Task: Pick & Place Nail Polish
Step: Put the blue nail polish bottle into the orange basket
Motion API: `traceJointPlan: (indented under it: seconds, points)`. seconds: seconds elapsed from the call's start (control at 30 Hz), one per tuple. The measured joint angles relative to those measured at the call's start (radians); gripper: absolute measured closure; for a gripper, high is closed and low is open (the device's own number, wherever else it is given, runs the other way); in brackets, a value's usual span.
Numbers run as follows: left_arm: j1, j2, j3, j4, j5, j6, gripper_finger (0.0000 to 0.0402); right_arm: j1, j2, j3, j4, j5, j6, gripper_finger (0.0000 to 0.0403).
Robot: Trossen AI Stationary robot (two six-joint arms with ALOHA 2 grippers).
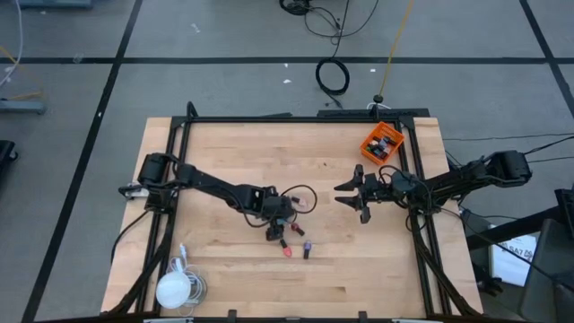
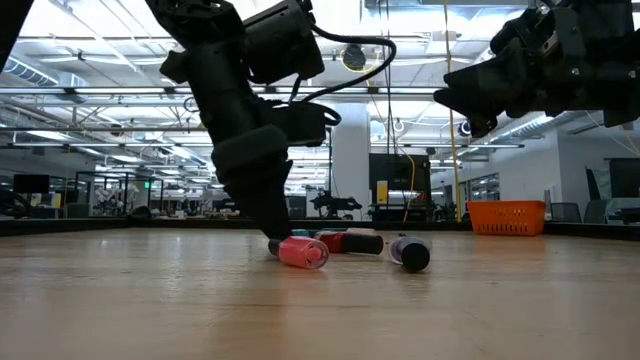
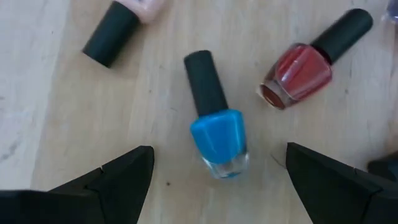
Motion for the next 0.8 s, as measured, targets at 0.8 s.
traceJointPlan:
  seconds: [0.8]
  points:
    - [0.003,-0.001,-0.016,0.120,-0.026,-0.024,0.0194,0.000,0.000,0.000,-0.001,0.061,0.000,0.0259]
